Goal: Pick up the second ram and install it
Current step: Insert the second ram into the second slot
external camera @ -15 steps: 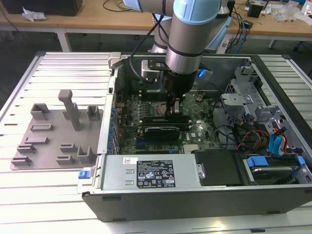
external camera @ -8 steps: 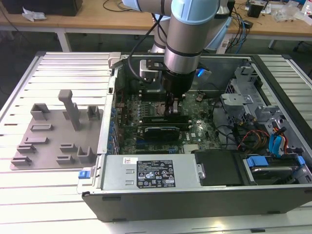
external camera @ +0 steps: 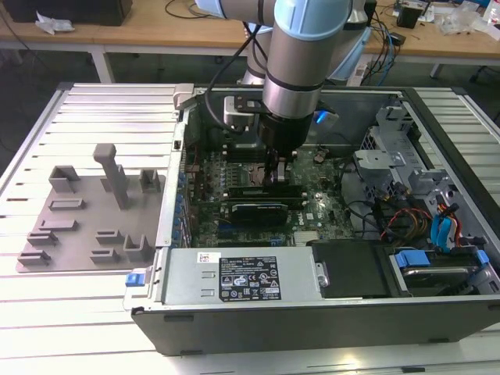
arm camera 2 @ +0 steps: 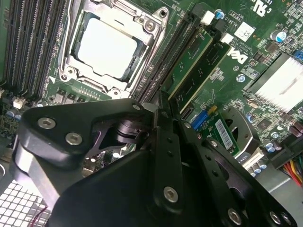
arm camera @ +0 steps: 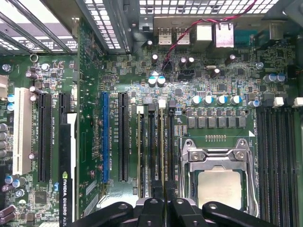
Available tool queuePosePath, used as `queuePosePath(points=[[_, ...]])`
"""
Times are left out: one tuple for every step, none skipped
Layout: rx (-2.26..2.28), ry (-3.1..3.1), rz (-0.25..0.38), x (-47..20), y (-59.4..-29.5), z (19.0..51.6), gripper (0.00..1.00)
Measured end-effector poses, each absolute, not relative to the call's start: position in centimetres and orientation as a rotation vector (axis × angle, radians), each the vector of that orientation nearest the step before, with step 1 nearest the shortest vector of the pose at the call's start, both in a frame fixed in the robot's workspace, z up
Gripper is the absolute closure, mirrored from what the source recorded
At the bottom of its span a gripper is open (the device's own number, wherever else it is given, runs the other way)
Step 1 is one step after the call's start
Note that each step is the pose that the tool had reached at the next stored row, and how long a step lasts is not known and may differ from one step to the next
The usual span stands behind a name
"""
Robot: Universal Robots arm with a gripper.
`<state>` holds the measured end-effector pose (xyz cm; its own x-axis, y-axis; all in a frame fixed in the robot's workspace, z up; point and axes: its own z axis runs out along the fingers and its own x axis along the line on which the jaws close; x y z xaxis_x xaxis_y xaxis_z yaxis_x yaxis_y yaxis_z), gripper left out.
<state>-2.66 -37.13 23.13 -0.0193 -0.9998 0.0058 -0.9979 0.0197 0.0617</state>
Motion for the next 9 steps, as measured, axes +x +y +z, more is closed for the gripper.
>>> queuePosePath(points=[[2.166,-2.209,-0.062,-2.66,-37.13,23.12,0.90],[2.166,-2.209,-0.062,-2.66,-37.13,23.10,0.90],[2.166,-2.209,-0.062,-2.66,-37.13,23.08,0.90],[2.166,-2.209,-0.062,-2.66,-37.13,23.06,0.90],[2.166,-2.208,-0.062,-2.66,-37.13,23.04,0.90],[2.167,-2.208,-0.062,-2.66,-37.13,23.02,0.90],[2.168,-2.207,-0.062,-2.66,-37.13,23.01,0.90],[2.169,-2.206,-0.062,-2.66,-37.12,23.01,0.90],[2.170,-2.205,-0.062,-2.66,-37.12,23.00,0.90]])
